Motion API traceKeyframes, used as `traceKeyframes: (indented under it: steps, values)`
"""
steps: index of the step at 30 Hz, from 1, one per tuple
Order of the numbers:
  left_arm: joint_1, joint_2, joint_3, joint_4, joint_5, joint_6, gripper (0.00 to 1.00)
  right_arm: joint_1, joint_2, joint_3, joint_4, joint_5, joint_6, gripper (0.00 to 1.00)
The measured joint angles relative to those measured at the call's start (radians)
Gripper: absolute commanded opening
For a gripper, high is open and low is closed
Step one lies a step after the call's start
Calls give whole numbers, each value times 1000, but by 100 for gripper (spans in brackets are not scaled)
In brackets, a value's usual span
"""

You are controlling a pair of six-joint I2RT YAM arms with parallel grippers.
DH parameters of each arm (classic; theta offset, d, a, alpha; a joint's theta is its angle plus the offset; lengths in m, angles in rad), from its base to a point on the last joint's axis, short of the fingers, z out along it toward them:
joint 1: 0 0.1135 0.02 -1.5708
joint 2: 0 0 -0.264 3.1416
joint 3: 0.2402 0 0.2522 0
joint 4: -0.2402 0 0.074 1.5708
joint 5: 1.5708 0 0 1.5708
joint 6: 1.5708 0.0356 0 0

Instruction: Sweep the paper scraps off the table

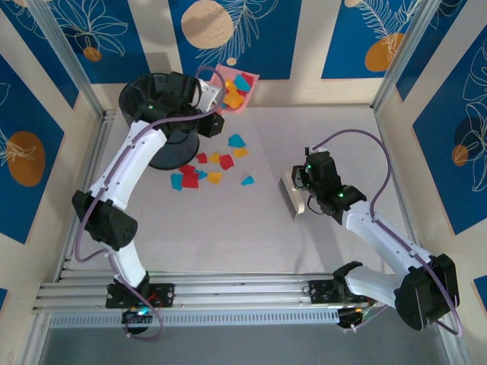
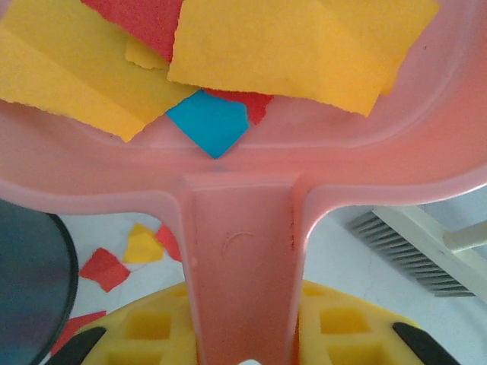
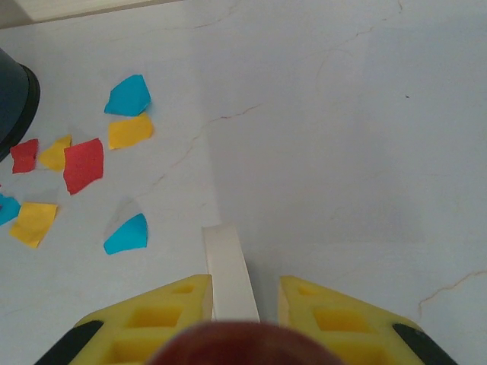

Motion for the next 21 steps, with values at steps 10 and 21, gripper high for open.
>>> traceKeyframes:
  steps: [10,21]
  values:
    - [108,55,123,-84,27,-23,0,-2,6,0,0,-20,-3,0]
    - [233,76,158,-86,131,-126,0,-4,8,0,-1,-21,-3,0]
